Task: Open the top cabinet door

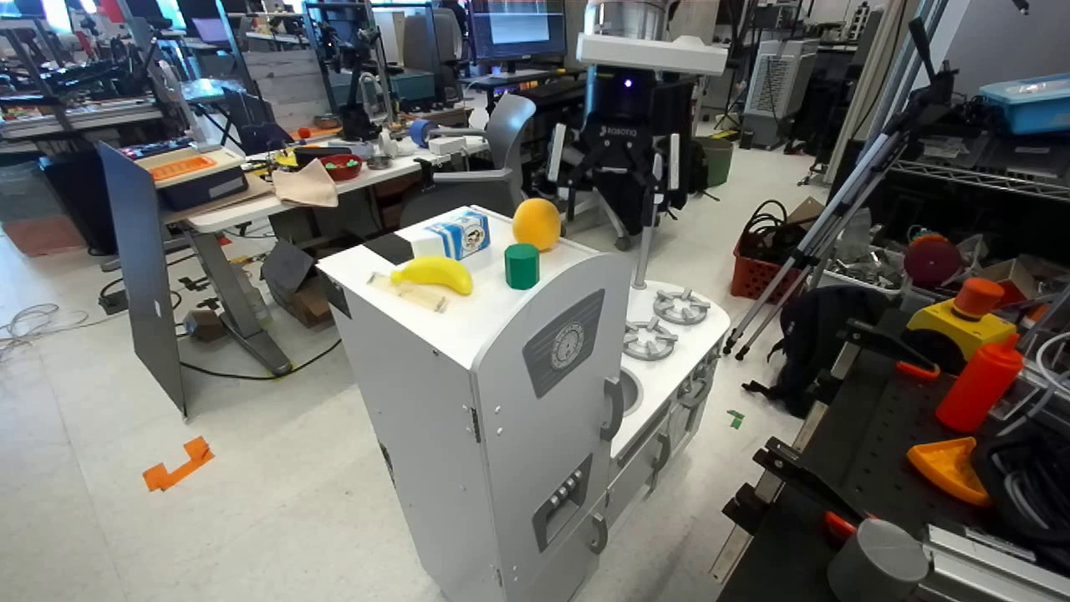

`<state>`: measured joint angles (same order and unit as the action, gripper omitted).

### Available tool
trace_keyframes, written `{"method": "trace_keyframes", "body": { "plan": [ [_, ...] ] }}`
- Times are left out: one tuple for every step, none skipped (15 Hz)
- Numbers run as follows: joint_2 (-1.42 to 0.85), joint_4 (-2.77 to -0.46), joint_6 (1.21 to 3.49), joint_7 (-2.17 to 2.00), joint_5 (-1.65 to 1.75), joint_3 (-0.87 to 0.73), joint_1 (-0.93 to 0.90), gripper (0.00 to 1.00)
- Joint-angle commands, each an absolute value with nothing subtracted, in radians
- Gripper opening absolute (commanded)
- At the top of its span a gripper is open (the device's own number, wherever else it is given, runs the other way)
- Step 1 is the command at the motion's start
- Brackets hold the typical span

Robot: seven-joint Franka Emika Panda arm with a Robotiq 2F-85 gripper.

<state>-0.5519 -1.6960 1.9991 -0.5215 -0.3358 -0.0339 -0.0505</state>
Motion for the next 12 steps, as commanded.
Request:
{"method": "trace_keyframes", "body": {
  "plan": [
    [-0.588,-1.644,1.92,-0.554,-0.324,-0.033,-0.054,1.0],
    [-0.599,-1.637,1.901,-0.559,-0.324,-0.034,-0.053,1.0],
    [-0.606,-1.631,1.888,-0.564,-0.325,-0.035,-0.054,1.0],
    [-0.621,-1.625,1.882,-0.573,-0.326,-0.038,-0.054,1.0],
    [-0.633,-1.619,1.88,-0.581,-0.327,-0.039,-0.055,1.0],
    [-0.651,-1.609,1.879,-0.595,-0.325,-0.042,-0.056,1.0],
    [-0.665,-1.603,1.882,-0.605,-0.324,-0.044,-0.057,1.0],
    [-0.685,-1.594,1.899,-0.62,-0.324,-0.047,-0.059,1.0],
    [-0.702,-1.584,1.895,-0.636,-0.322,-0.05,-0.06,1.0],
    [-0.715,-1.576,1.862,-0.655,-0.311,-0.053,-0.063,1.0],
    [-0.715,-1.587,1.843,-0.653,-0.304,-0.049,-0.066,1.0],
    [-0.684,-1.629,1.842,-0.635,-0.289,-0.045,-0.078,1.0]
  ]
}}
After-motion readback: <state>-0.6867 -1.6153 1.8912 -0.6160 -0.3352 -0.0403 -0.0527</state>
